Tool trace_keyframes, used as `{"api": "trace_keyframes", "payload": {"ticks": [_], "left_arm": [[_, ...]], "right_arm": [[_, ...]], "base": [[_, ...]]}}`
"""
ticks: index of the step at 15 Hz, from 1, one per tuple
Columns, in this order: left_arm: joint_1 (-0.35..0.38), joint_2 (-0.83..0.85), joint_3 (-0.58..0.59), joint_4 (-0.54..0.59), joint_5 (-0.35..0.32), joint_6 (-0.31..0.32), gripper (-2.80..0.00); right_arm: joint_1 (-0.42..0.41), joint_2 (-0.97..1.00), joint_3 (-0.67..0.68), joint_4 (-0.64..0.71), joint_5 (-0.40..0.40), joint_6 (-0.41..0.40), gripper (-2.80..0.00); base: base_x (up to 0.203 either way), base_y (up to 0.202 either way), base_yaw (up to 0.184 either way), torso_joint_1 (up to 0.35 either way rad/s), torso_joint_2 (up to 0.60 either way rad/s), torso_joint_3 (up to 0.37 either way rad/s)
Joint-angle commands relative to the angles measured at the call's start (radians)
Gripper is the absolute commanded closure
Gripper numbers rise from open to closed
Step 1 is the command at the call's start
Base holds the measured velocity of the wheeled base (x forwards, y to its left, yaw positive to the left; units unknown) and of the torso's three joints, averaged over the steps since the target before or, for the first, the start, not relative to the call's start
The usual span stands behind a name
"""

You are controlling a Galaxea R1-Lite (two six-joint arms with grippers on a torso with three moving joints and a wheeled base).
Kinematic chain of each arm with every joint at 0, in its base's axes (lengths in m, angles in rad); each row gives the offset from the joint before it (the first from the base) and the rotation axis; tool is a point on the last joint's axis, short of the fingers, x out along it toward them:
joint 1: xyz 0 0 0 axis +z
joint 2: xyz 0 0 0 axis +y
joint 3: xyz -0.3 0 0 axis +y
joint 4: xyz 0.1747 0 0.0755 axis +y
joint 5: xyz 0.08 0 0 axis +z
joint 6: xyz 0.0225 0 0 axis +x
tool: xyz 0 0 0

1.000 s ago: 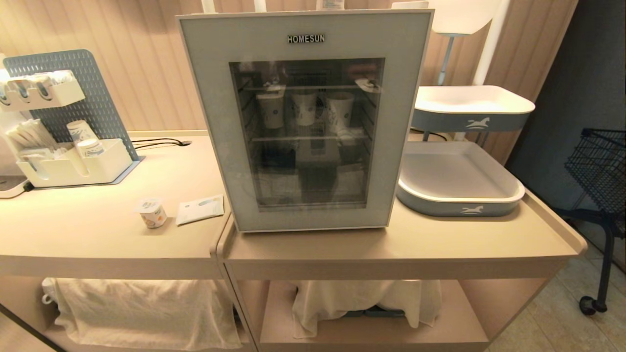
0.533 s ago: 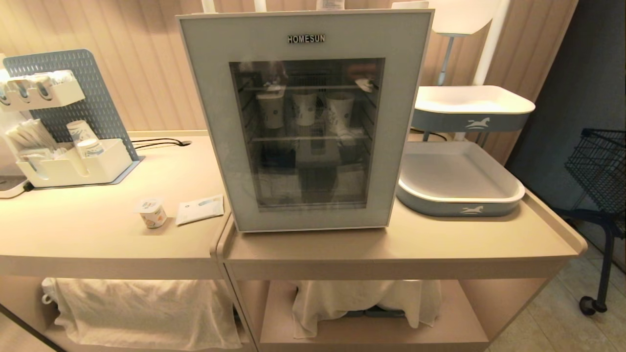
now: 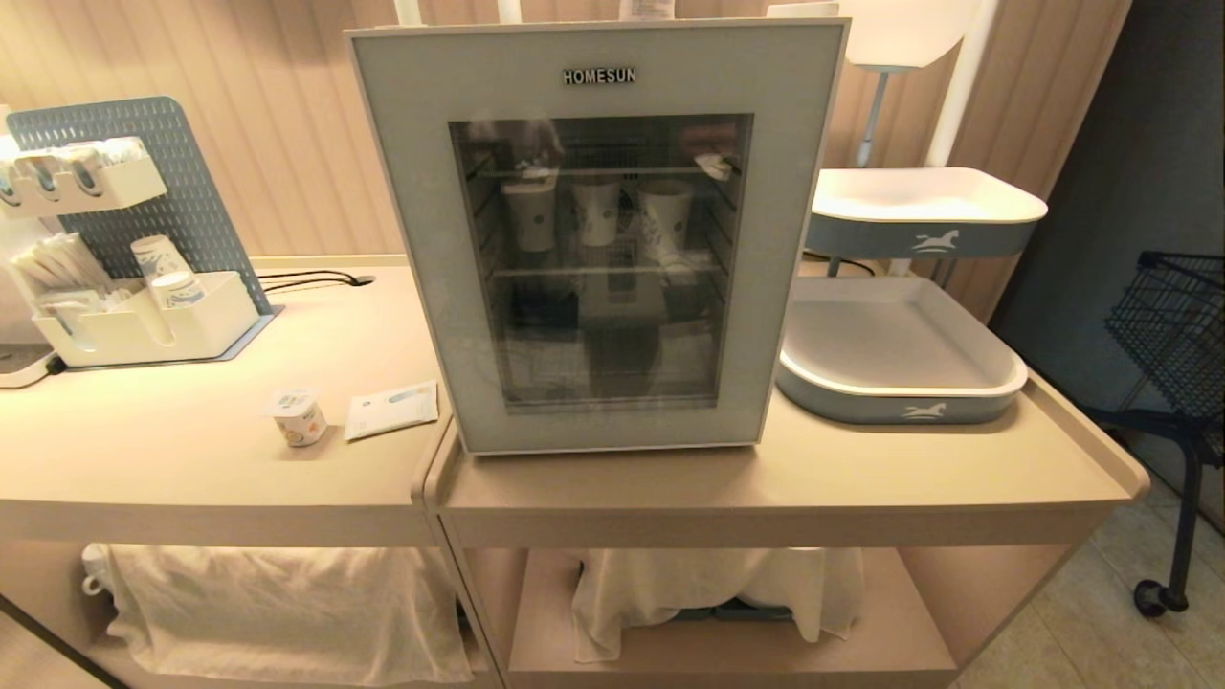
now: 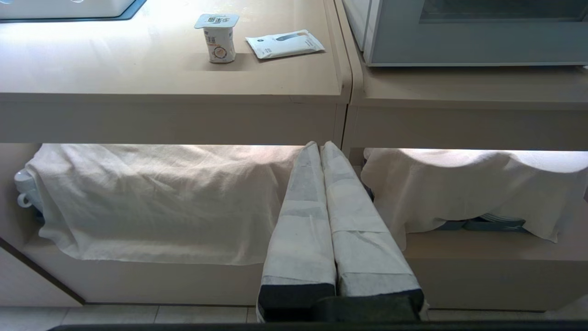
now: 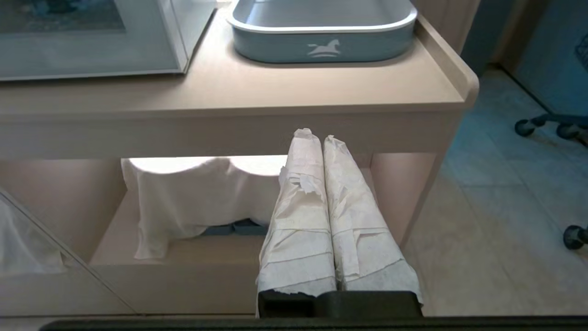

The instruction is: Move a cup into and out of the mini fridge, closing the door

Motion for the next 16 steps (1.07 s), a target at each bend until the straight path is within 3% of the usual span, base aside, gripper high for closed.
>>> {"api": "trace_keyframes", "payload": {"ticks": [1,4,16], "left_arm": [[0.001,-0.002,0.002,0.000,0.000,0.000,0.00],[0.001,-0.002,0.002,0.000,0.000,0.000,0.00],[0.001,-0.002,0.002,0.000,0.000,0.004,0.00]], "right_arm": [[0.001,-0.002,0.002,-0.004,0.000,0.001,0.00],[0.001,-0.001,0.002,-0.009,-0.003,0.038,0.00],[-0.001,-0.002,0.002,-0.009,-0.003,0.040,0.00]], "base": [[0.000,0.000,0.000,0.000,0.00,0.000],[0.000,0.000,0.000,0.000,0.00,0.000],[0.000,0.000,0.000,0.000,0.00,0.000]]}}
